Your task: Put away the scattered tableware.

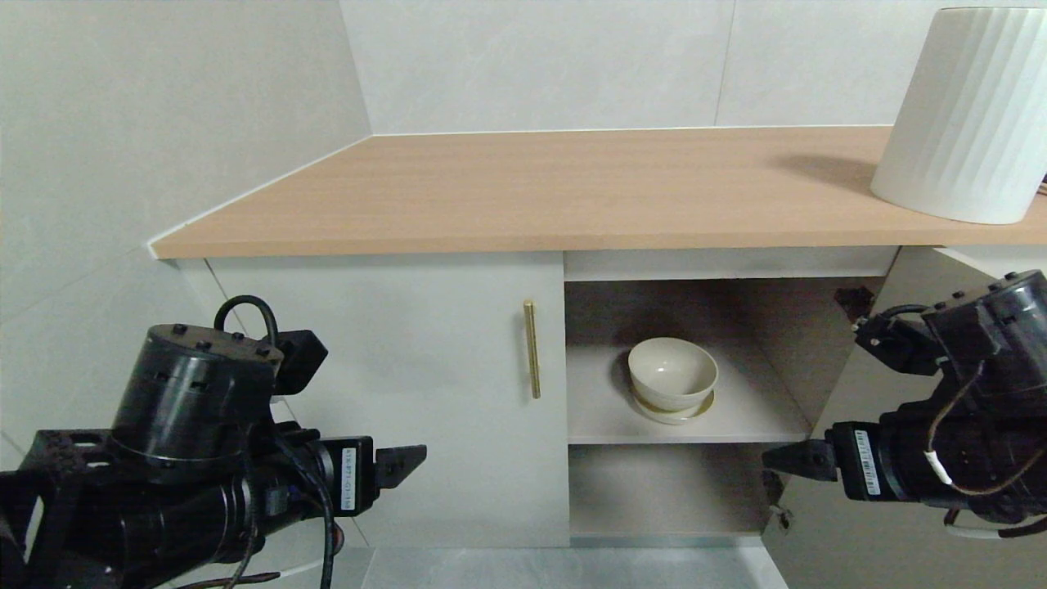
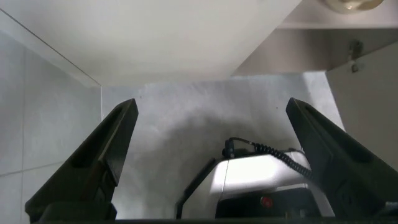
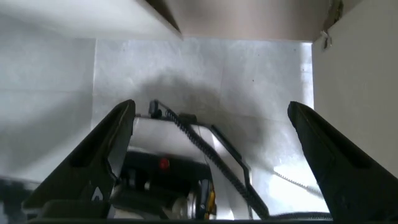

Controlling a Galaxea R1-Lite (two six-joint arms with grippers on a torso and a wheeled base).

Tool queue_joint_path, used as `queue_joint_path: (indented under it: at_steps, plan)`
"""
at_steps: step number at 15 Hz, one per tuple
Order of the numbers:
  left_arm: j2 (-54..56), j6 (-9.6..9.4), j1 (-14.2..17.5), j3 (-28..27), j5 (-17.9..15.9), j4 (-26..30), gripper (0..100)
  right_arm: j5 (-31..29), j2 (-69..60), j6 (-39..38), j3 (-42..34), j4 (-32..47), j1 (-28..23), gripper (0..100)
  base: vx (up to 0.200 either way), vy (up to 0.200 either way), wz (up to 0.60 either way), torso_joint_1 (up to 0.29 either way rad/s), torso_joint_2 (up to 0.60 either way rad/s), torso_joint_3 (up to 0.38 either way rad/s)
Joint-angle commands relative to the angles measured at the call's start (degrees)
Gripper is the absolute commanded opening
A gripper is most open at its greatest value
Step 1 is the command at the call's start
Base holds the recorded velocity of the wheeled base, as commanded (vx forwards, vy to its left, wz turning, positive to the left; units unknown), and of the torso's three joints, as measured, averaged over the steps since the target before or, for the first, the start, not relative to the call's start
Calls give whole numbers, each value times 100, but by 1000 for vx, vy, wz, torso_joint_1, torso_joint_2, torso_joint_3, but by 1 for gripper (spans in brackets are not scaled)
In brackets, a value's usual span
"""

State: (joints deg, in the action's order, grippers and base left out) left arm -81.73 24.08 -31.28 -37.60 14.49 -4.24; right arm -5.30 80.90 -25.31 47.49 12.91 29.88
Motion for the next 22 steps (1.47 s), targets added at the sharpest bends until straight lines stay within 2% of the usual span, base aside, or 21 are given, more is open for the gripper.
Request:
queue_joint_path:
  at_steps: [1,7,22]
  plan:
    - [51,1,8,15,1,-6,100,-6,-347,0,-109,1,36,100,0,0,0,0,0,0]
    - [-142,18,8,24,1,-6,100,-15,-294,8,-241,10,255,100,0,0,0,0,0,0]
    - [-133,18,-1,15,10,-6,100,-23,-303,123,-373,36,378,100,-200,0,0,3,0,-2]
